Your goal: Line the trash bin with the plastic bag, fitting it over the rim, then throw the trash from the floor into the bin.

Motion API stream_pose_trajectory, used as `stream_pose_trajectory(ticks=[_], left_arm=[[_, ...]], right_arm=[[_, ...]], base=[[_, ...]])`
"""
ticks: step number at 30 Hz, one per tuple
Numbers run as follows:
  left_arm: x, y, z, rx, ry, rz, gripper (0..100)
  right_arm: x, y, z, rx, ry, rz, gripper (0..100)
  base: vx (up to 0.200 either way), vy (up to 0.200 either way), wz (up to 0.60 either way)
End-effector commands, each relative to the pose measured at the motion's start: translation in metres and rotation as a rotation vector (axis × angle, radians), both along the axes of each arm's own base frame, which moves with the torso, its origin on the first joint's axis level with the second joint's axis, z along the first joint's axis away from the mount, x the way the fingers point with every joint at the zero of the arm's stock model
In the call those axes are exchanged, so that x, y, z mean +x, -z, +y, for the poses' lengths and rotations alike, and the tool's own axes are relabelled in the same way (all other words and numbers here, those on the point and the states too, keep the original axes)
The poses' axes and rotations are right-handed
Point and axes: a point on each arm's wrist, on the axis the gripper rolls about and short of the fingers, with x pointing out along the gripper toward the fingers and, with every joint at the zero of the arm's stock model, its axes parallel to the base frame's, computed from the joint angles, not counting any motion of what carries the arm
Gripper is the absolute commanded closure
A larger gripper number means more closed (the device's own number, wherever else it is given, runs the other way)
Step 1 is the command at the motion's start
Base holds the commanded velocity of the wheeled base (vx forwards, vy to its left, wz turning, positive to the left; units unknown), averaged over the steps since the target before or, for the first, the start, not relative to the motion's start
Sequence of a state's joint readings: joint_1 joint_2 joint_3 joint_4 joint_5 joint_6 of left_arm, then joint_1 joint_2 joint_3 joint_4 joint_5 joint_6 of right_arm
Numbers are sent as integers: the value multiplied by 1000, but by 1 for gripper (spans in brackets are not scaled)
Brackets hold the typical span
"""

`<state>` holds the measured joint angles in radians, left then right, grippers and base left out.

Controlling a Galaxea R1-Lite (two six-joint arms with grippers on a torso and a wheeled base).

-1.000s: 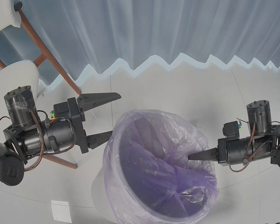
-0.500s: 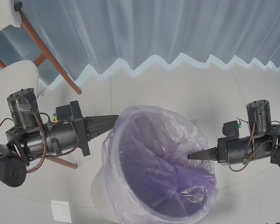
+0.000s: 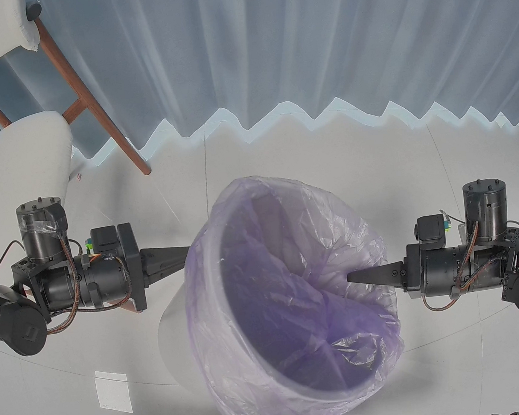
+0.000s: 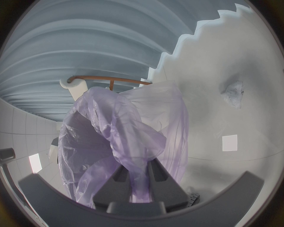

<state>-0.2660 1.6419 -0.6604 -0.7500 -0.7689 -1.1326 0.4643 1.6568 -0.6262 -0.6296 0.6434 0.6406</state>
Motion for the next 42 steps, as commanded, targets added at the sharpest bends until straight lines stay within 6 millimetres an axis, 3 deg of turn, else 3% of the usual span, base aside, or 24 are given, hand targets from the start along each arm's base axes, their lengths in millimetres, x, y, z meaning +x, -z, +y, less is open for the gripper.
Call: stream_pose_trajectory(ticks=[1,5,8,9,19,42], left_arm=[[4,12,9,13,-36,42,100],[2,6,8,-3,-38,7,100],[-15,-16,9,-34,-30,-73,100],[-21,-19,8,-43,-20,-76,0],[-27,-34,4,-147,-1,-65,0],[-11,-41,-29,-226,100,-50,0]], right_arm=[[0,0,0,11,5,9,100],[1,1,0,11,8,14,100],[5,6,-3,4,26,27,100],[8,8,-3,-1,32,32,100],[31,27,2,17,122,-4,100],[32,26,3,40,133,18,100]], base=[[0,0,0],[0,0,0],[0,0,0],[0,0,0],[0,0,0],[0,0,0]])
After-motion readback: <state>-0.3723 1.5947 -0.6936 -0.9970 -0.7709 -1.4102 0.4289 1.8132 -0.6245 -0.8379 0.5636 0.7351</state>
